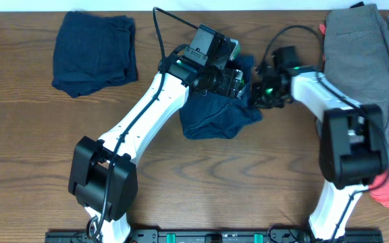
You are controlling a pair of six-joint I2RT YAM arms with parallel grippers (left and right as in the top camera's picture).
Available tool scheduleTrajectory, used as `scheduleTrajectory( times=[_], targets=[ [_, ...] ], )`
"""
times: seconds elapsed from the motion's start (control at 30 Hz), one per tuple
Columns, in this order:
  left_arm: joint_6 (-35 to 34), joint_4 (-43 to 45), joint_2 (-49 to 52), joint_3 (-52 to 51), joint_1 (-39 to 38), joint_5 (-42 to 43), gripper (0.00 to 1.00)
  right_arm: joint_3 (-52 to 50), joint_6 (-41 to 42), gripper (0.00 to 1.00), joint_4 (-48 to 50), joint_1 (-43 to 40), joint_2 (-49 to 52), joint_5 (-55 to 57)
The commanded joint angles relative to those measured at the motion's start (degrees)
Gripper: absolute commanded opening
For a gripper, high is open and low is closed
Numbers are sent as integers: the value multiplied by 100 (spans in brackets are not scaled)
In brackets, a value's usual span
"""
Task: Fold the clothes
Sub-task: 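Lay the folded shorts down and release with both grippers, then press the folded shorts flat with the right gripper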
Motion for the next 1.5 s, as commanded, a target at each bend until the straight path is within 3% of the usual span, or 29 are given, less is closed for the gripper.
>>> scheduleTrajectory(
  times=[0.0, 0.17, 0.5, 0.57, 0.83, 1.03, 1.17, 1.3, 1.47],
  targets=[
    [-11, 4, 44, 101, 15, -81, 79, 299, -48, 1, -31, -485, -1029, 85],
    [-9, -133, -46, 168, 114, -79, 84, 321, -79, 4, -31, -1010, -1814, 81],
    [201, -1320, -1158, 382, 914, -490, 99, 317, -546, 52, -2, -457, -1731, -280],
    [203, -1460, -1355, 382, 1228, -535, 98, 317, -562, 62, 155, -221, -1663, -278],
    [203, -1871, -1456, 326, 2256, -533, 98, 317, -697, 84, 1102, 719, -1290, -11],
    [208, -1893, -1453, 249, 2483, -540, 98, 317, -1300, 75, 1707, 1250, -1051, 551],
    [205, -1888, -1453, 247, 2483, -758, 98, 317, -1397, 50, 1853, 1460, -907, 1220],
    [205, -1904, -1453, 245, 2483, -833, 98, 317, -1314, 15, 1556, 1539, -675, 2068],
    [208, -1908, -1453, 225, 2483, -835, 98, 317, -813, 4, 822, 1410, -437, 2702]
  ],
)
